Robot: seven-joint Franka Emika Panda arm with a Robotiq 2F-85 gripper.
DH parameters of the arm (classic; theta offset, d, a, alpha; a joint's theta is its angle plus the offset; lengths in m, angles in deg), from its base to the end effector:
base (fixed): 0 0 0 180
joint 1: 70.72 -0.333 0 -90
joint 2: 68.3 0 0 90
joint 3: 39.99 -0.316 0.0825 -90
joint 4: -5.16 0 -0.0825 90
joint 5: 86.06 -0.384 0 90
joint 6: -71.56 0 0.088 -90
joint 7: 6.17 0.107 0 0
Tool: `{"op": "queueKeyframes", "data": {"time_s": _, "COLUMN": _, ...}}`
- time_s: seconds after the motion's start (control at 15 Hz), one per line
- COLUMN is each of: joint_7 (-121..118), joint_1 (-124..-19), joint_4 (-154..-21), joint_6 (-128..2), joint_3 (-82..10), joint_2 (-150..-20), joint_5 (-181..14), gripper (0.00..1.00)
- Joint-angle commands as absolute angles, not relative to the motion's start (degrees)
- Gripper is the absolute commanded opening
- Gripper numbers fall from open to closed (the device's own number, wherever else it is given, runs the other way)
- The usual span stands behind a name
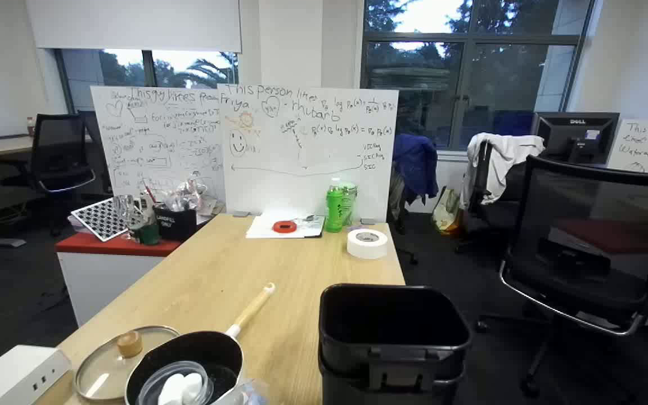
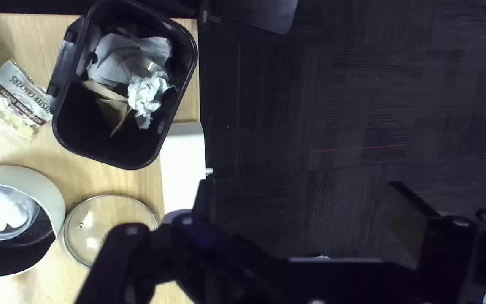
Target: Place the glass lid on the pot
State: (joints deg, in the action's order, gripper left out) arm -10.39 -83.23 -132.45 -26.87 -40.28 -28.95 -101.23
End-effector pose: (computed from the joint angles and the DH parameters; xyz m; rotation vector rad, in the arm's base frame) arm 0.3301 0.1003 0.5525 -2.8594 -0.3699 0.0235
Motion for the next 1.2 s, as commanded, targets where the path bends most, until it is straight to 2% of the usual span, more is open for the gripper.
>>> {"op": "queueKeyframes", "data": {"time_s": 0.0, "joint_7": -11.2, "joint_1": -81.5, "joint_4": -132.2, "joint_6": -26.5, "joint_3": -41.5, "joint_2": -29.0, "joint_5": -102.0, "gripper": 1.0}}
{"op": "queueKeyframes", "data": {"time_s": 0.6, "joint_7": 1.4, "joint_1": -79.2, "joint_4": -130.5, "joint_6": -31.3, "joint_3": -46.0, "joint_2": -33.7, "joint_5": -102.6, "gripper": 1.0}}
{"op": "queueKeyframes", "data": {"time_s": 0.93, "joint_7": 16.1, "joint_1": -76.8, "joint_4": -129.4, "joint_6": -48.7, "joint_3": -50.7, "joint_2": -42.6, "joint_5": -101.9, "gripper": 1.0}}
{"op": "queueKeyframes", "data": {"time_s": 1.13, "joint_7": 24.9, "joint_1": -75.1, "joint_4": -126.9, "joint_6": -54.6, "joint_3": -52.4, "joint_2": -50.7, "joint_5": -99.2, "gripper": 1.0}}
